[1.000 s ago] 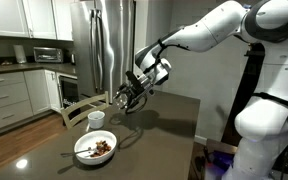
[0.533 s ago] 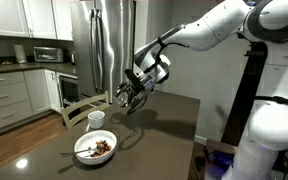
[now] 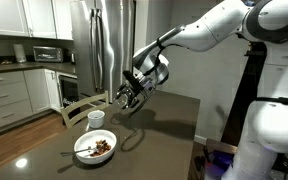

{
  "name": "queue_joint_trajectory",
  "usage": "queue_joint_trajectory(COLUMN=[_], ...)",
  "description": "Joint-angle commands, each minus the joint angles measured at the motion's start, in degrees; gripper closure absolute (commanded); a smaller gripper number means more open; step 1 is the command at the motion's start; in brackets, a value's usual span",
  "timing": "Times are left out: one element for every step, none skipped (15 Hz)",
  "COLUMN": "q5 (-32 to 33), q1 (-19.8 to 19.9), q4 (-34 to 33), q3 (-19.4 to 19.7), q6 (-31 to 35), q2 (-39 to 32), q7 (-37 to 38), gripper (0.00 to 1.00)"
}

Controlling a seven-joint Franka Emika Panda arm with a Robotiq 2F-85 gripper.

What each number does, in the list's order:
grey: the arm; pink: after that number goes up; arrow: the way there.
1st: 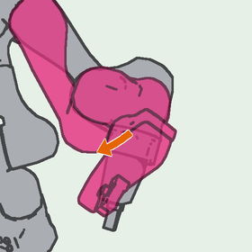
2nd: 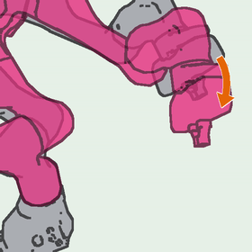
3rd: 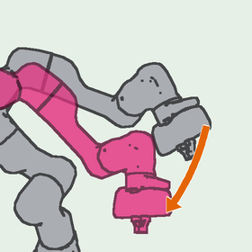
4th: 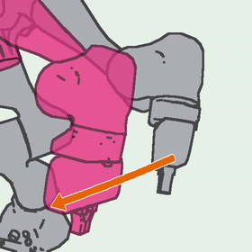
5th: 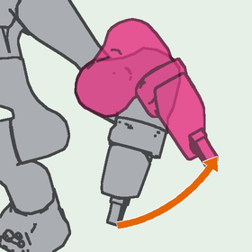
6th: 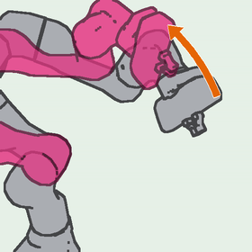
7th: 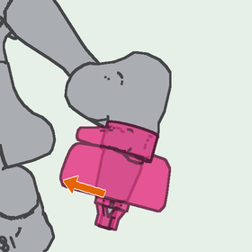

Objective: Pour the contents in the glass cup into the white bowl

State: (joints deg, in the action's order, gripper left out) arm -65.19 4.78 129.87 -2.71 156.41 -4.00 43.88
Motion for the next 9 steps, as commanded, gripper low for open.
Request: queue_joint_trajectory(q5=[3.3,3.6,3.9,4.2,4.5,4.5,4.5,4.4,4.4], q1=[-1.9,-2.2,-2.4,-2.6,-2.7,-2.9,-3.0,-3.1,-3.2], q4=[-0.2,-0.3,-0.3,-0.4,-0.4,-0.4,-0.4,-0.4,-0.4], q3=[2.1,2.3,2.6,2.7,2.8,2.9,3.0,3.1,3.2], q6=[-1.2,-1.2,-1.2,-1.3,-1.4,-1.4,-1.4,-1.5,-1.5], q2=[-0.4,-0.7,-0.9,-1.1,-1.3,-1.6,-1.7,-2.0,-2.2], q7=[4.1,4.5,4.8,5.1,5.5,5.4,5.6,5.4,5.5], gripper=[0.46,0.46,0.46,0.46,0.46,0.46,0.46,0.46,0.46])
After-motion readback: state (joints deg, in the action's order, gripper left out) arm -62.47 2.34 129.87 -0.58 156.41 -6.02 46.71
